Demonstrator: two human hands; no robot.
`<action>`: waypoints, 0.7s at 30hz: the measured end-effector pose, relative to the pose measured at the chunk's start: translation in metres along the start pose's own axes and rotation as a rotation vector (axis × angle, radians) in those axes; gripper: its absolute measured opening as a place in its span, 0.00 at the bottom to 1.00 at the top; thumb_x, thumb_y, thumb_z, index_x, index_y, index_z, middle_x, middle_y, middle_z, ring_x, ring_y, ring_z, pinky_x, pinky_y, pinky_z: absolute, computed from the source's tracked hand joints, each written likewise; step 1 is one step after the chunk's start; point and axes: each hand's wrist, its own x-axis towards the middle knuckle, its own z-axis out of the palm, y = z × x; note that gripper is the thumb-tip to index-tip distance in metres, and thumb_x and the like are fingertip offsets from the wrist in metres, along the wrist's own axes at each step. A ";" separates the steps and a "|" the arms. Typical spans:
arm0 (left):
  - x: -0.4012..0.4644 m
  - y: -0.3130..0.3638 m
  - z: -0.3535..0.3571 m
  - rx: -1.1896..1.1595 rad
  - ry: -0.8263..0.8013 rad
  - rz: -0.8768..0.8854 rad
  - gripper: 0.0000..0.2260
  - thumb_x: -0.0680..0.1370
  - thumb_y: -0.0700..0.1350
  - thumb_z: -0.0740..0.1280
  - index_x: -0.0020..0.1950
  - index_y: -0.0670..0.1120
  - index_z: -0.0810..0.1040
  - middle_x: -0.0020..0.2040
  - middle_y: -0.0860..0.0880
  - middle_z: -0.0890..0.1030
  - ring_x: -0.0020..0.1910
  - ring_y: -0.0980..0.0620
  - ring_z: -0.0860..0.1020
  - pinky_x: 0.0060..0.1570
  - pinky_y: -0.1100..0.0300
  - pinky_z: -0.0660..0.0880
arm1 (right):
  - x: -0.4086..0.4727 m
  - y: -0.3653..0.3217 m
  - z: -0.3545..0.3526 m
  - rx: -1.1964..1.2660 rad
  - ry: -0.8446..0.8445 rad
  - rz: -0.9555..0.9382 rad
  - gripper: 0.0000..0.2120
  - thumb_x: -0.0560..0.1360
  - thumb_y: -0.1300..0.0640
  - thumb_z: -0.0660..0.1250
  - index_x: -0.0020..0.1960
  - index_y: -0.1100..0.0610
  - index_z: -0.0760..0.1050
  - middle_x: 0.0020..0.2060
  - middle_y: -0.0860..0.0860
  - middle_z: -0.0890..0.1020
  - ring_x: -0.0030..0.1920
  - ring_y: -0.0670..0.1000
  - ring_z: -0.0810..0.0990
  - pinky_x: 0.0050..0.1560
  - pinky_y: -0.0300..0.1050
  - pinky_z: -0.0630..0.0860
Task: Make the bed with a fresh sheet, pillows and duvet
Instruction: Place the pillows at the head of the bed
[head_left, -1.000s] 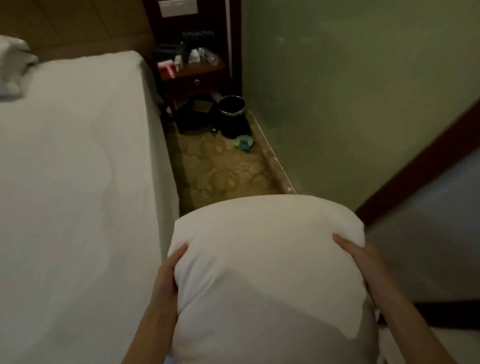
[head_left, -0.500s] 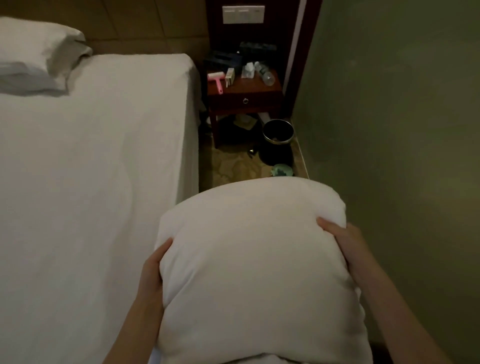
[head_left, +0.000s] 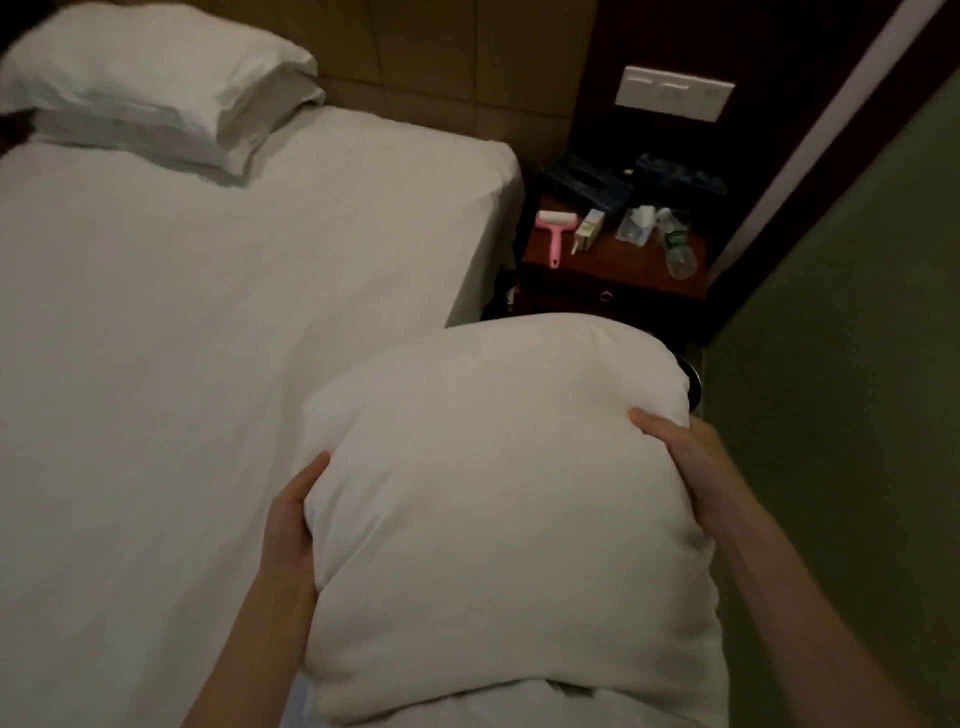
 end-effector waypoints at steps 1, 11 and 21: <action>0.010 0.009 0.008 -0.025 0.005 0.023 0.16 0.75 0.50 0.63 0.52 0.42 0.85 0.55 0.42 0.83 0.52 0.43 0.82 0.46 0.48 0.81 | 0.017 -0.010 0.008 -0.008 -0.024 0.005 0.17 0.72 0.54 0.72 0.60 0.54 0.77 0.51 0.51 0.84 0.50 0.56 0.82 0.53 0.53 0.78; 0.158 0.126 0.089 -0.177 0.024 0.168 0.17 0.74 0.48 0.64 0.58 0.42 0.82 0.59 0.41 0.81 0.57 0.42 0.80 0.49 0.47 0.80 | 0.211 -0.129 0.117 -0.066 -0.144 -0.018 0.10 0.74 0.57 0.70 0.55 0.55 0.78 0.47 0.54 0.85 0.47 0.56 0.84 0.47 0.52 0.79; 0.268 0.223 0.153 -0.233 0.123 0.137 0.20 0.72 0.47 0.66 0.61 0.41 0.80 0.57 0.40 0.82 0.53 0.41 0.81 0.47 0.47 0.81 | 0.351 -0.225 0.198 -0.074 -0.314 0.047 0.21 0.67 0.54 0.72 0.60 0.53 0.77 0.51 0.52 0.85 0.50 0.55 0.84 0.53 0.53 0.77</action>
